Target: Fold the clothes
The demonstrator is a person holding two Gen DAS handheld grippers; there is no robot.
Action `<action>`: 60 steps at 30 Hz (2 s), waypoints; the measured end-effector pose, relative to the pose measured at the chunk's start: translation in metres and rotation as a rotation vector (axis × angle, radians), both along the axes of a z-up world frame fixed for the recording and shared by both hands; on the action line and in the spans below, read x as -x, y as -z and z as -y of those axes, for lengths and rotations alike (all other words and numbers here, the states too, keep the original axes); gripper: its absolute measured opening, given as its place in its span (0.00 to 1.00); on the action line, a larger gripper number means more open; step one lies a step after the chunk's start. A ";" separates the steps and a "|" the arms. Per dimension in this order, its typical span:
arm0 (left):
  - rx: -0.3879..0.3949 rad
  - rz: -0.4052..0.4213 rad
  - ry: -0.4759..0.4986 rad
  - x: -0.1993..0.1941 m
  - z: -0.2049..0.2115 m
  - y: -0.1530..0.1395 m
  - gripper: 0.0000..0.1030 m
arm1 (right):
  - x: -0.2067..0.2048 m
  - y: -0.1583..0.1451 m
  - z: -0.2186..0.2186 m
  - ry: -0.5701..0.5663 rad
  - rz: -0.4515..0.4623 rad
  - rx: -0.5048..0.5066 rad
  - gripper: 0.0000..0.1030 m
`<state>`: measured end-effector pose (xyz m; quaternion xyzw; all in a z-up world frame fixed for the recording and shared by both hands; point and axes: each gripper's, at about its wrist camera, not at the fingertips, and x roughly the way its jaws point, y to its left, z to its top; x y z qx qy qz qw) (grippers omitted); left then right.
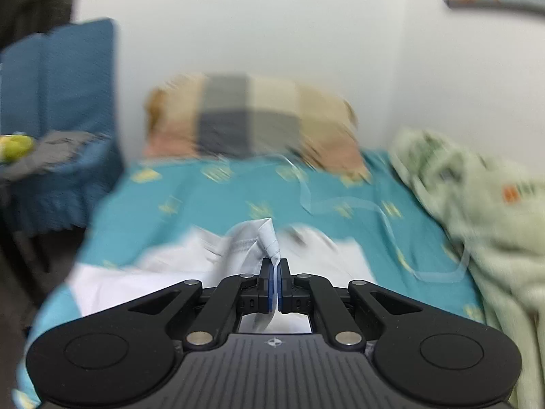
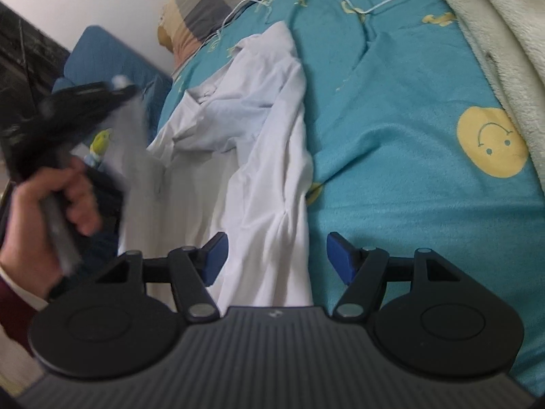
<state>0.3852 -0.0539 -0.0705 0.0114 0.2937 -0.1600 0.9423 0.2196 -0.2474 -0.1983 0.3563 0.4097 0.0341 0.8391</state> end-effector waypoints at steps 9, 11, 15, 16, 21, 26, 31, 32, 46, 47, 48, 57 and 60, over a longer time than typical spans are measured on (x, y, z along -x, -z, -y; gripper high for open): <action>-0.034 -0.150 0.030 0.015 0.031 0.072 0.33 | -0.003 0.008 0.006 0.020 -0.009 -0.031 0.66; -0.042 -0.141 0.035 0.019 0.020 0.071 0.45 | -0.004 0.009 0.006 0.016 -0.008 -0.031 0.66; -0.025 -0.147 0.052 0.053 -0.006 0.044 0.51 | -0.001 0.003 0.004 0.004 0.013 -0.007 0.66; -0.027 -0.145 0.046 0.067 -0.014 0.035 0.51 | 0.001 0.000 0.003 0.004 0.026 0.015 0.66; 0.008 -0.117 -0.001 0.142 -0.048 0.003 0.60 | 0.012 -0.027 -0.003 -0.009 0.133 0.162 0.66; -0.002 -0.065 -0.052 0.222 -0.072 -0.017 0.72 | 0.028 -0.054 -0.020 -0.049 0.264 0.310 0.66; 0.039 -0.045 -0.056 0.271 -0.086 -0.020 0.76 | 0.046 -0.070 -0.034 -0.076 0.365 0.382 0.66; 0.051 -0.039 -0.061 0.275 -0.088 -0.022 0.78 | 0.048 -0.071 -0.035 -0.082 0.374 0.378 0.65; 0.045 -0.046 -0.096 0.274 -0.088 -0.021 1.00 | 0.050 -0.068 -0.056 -0.111 0.405 0.436 0.66; 0.043 -0.040 -0.098 0.275 -0.088 -0.021 1.00 | 0.049 -0.068 -0.057 -0.111 0.408 0.437 0.66; 0.043 -0.036 -0.097 0.275 -0.088 -0.022 1.00 | 0.048 -0.068 -0.058 -0.112 0.410 0.439 0.66; 0.091 0.017 -0.121 0.271 -0.106 -0.044 1.00 | 0.044 -0.069 -0.063 -0.133 0.449 0.417 0.86; 0.122 0.043 -0.152 0.271 -0.122 -0.052 1.00 | 0.026 -0.072 -0.074 -0.171 0.459 0.430 0.86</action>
